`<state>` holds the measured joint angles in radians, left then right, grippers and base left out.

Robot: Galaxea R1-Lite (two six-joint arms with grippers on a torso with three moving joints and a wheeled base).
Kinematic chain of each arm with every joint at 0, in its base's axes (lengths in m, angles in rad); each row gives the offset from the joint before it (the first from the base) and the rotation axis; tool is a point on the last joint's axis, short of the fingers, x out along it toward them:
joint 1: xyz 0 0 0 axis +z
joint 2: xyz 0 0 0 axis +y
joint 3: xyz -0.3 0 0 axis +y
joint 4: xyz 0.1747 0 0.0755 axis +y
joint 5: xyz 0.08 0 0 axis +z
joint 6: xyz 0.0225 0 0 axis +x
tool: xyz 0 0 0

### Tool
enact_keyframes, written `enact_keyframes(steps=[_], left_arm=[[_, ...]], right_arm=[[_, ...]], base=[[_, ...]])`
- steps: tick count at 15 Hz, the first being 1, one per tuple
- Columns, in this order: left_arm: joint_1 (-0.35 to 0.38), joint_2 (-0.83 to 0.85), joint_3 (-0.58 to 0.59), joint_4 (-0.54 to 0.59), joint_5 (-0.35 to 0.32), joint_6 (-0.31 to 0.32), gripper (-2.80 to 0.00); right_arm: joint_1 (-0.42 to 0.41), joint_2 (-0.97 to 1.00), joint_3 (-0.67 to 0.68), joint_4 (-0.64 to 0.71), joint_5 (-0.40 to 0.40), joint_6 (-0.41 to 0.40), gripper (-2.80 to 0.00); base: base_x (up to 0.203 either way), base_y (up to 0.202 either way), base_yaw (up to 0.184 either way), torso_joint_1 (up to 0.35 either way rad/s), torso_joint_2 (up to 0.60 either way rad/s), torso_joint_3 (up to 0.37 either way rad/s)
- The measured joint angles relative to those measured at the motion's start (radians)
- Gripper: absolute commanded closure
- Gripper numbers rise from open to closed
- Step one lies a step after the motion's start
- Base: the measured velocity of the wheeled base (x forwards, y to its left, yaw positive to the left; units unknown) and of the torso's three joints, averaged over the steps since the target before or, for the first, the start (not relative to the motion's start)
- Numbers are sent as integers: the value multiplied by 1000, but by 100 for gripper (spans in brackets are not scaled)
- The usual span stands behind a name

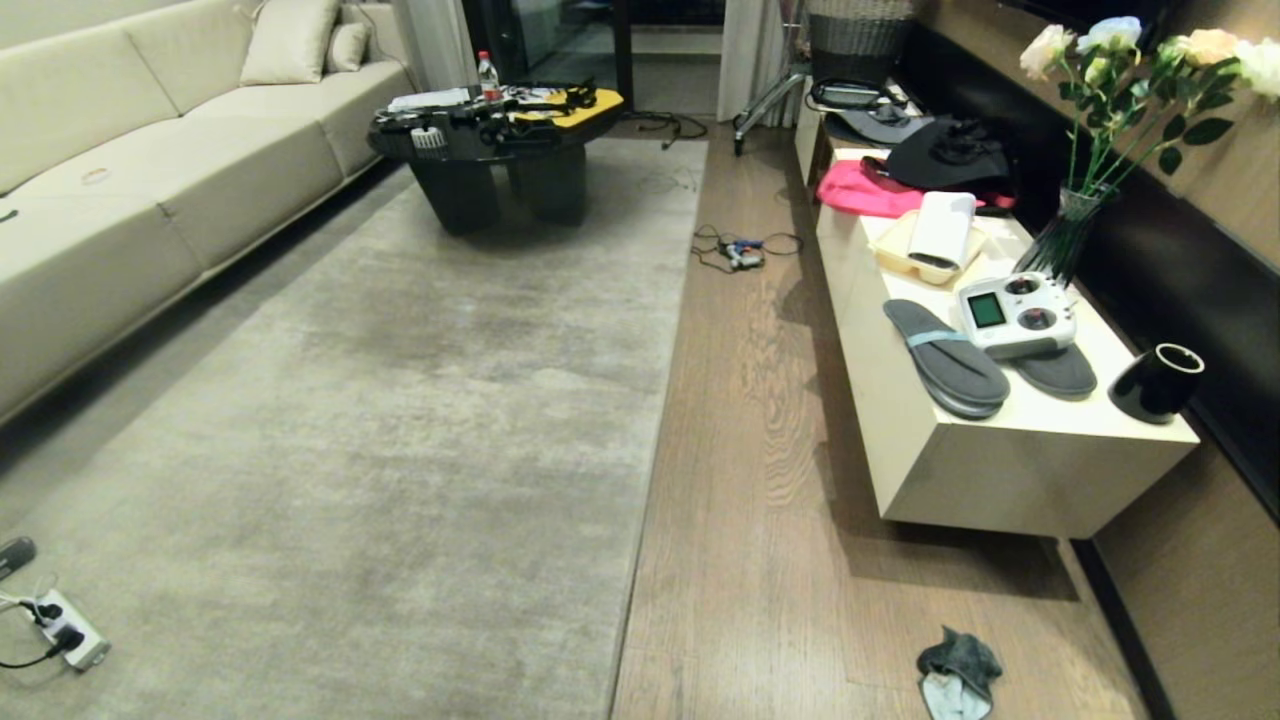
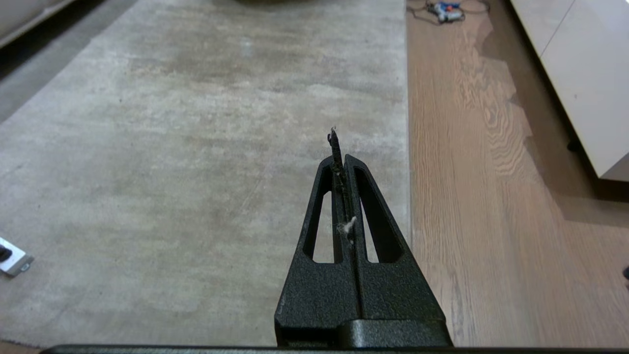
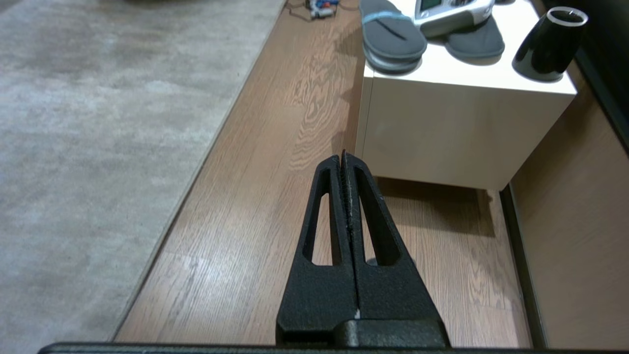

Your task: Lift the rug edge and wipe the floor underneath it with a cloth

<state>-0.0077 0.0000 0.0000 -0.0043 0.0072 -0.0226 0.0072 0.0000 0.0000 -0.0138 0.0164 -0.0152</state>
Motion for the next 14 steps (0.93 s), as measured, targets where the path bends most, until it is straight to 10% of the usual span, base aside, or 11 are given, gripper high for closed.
enact_keyframes(steps=[14], left_arm=[[0,0,0,-1,0,-3,0]], right_arm=[[0,0,0,0,0,1,0]], base=[[0,0,0,2,2,88]])
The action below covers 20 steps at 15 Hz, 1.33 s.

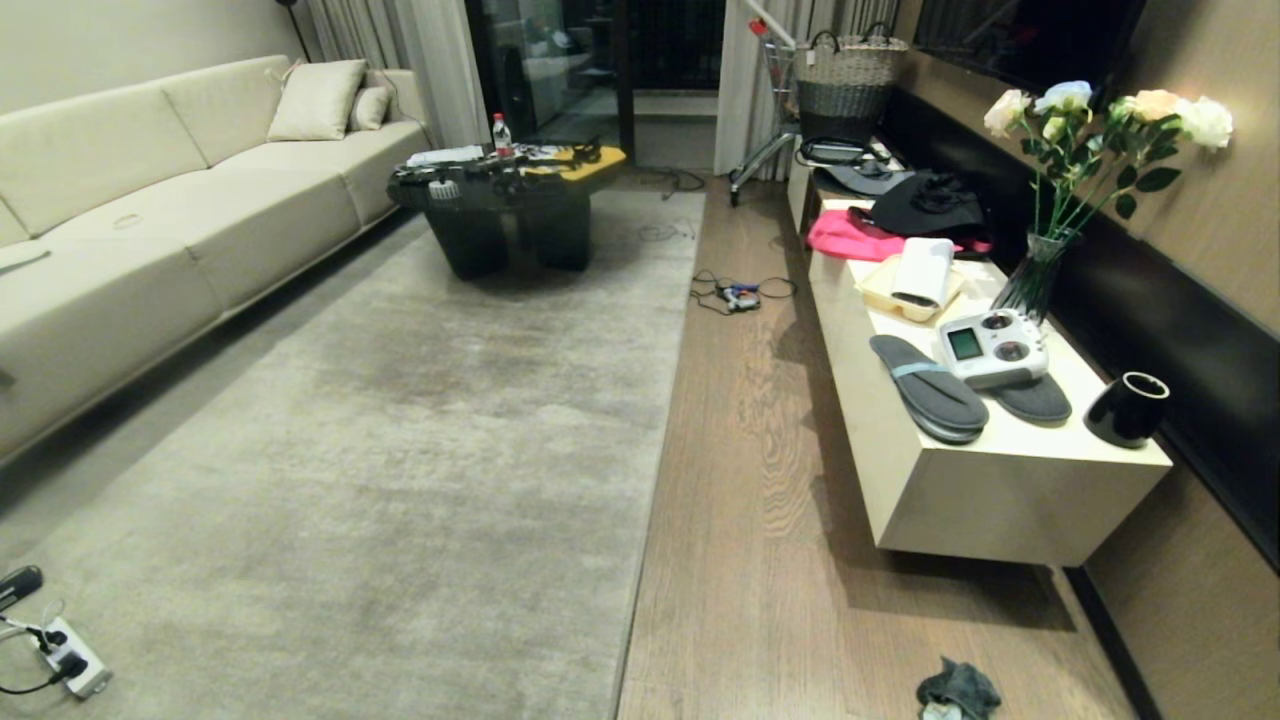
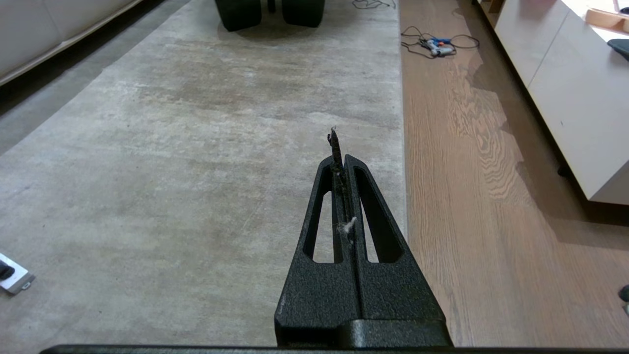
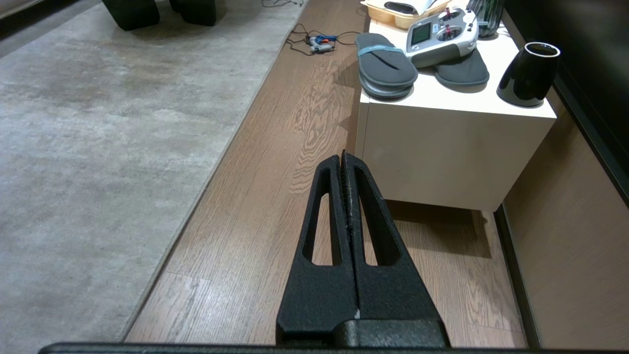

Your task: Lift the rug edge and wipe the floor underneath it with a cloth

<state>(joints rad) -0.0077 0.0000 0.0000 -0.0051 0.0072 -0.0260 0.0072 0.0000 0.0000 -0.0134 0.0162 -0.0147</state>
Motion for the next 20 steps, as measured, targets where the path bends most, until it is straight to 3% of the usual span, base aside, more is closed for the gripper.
enact_keyframes(steps=[20], left_arm=[[0,0,0,-1,0,2,0]], right_arm=[[0,0,0,0,0,0,0]], base=[[0,0,0,0,0,0]])
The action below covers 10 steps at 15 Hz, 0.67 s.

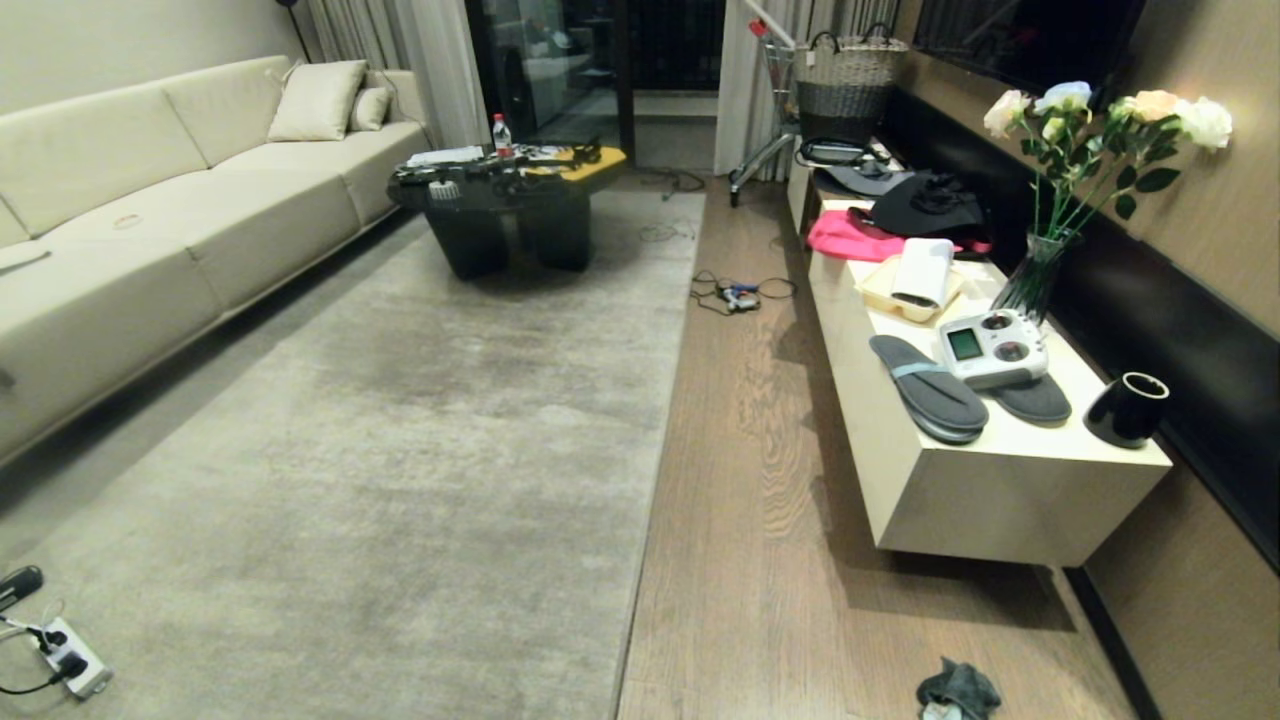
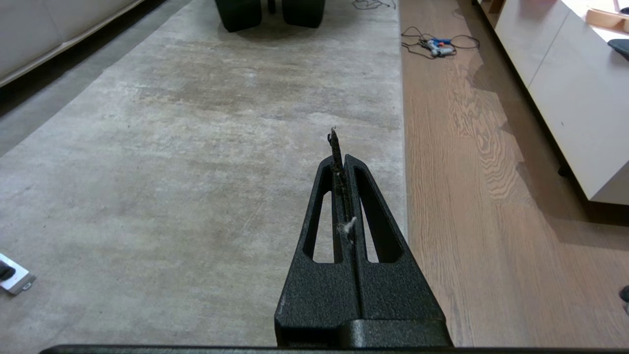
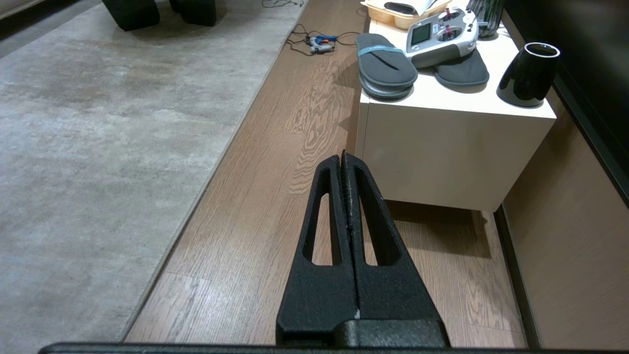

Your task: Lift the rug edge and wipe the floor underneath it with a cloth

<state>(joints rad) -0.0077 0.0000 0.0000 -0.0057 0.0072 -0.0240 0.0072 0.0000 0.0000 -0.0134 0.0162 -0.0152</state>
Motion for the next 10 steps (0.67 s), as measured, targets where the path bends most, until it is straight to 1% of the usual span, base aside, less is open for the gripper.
enact_keyframes(steps=[10], left_arm=[[0,0,0,0,0,0,0]], right_arm=[[0,0,0,-1,0,0,0]], base=[[0,0,0,0,0,0]])
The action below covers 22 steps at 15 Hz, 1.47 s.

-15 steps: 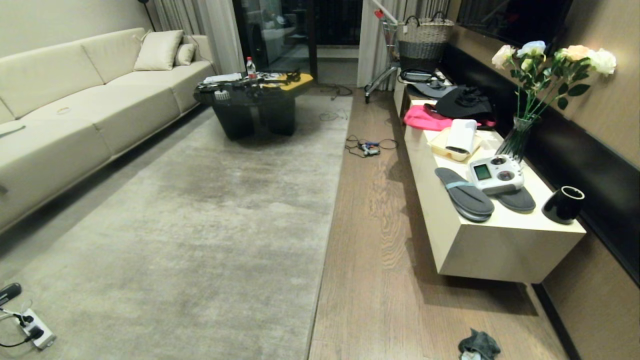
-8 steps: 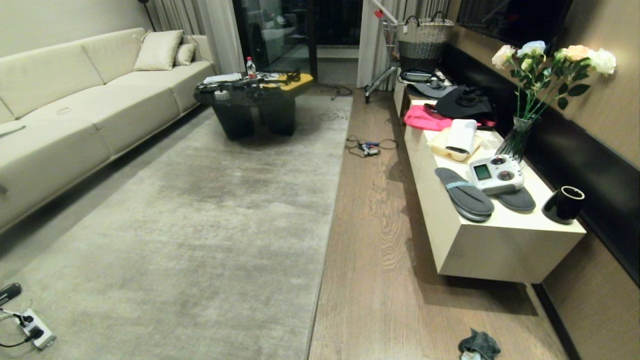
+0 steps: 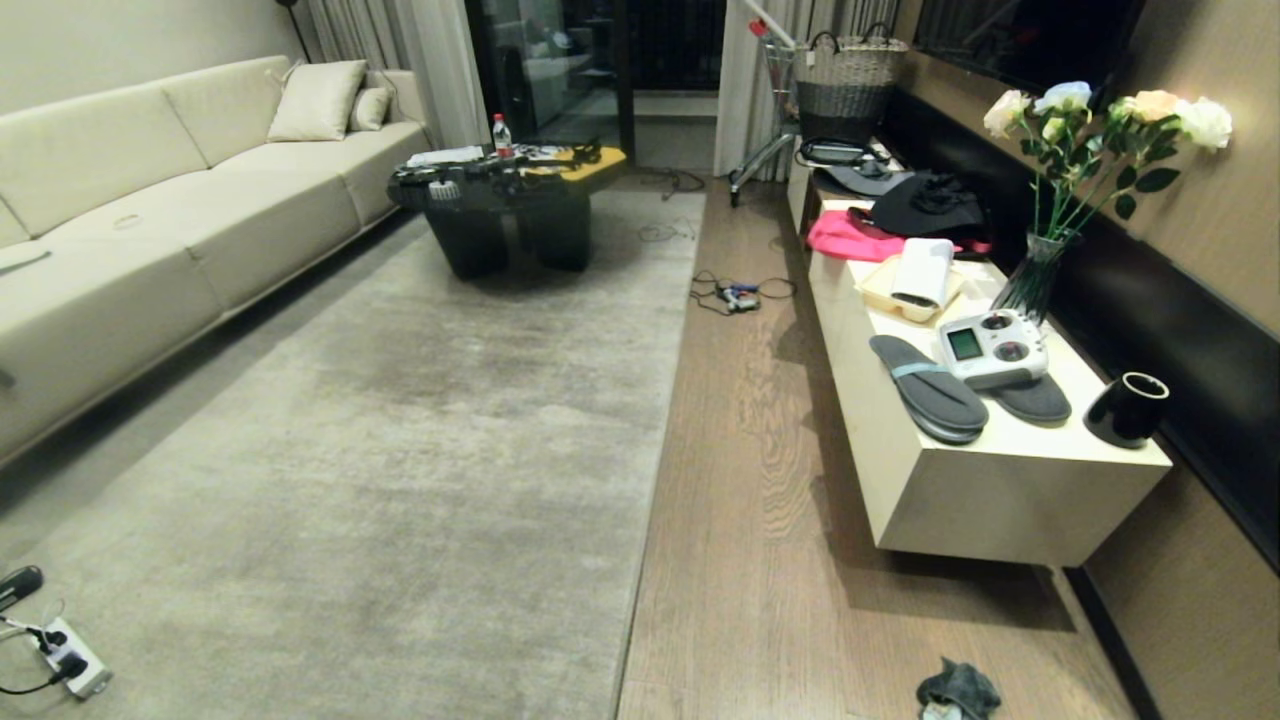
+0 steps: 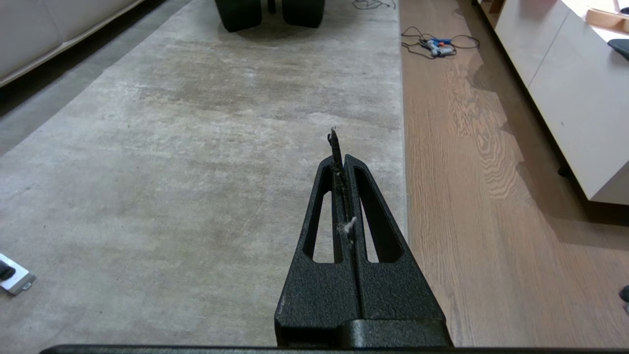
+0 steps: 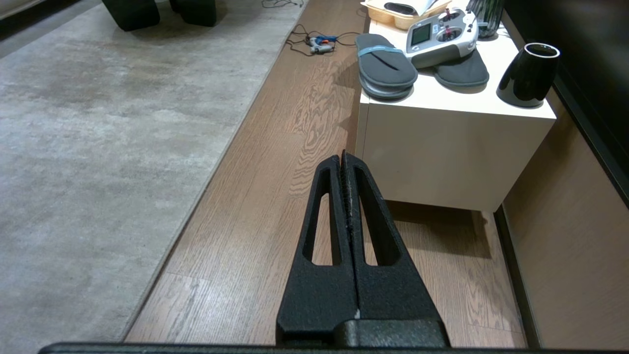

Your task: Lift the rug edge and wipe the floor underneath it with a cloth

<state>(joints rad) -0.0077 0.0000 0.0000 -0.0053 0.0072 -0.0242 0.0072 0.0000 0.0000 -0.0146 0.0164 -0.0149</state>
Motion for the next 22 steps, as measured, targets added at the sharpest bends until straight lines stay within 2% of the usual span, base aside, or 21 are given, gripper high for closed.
enact_keyframes(steps=[9,22], left_arm=[[0,0,0,1,0,0,0],[0,0,0,-1,0,0,0]], right_arm=[[0,0,0,0,0,-5,0],[0,0,0,-1,0,-6,0]], base=[[0,0,0,-1,-17,-22],[0,0,0,45,-424,-377]])
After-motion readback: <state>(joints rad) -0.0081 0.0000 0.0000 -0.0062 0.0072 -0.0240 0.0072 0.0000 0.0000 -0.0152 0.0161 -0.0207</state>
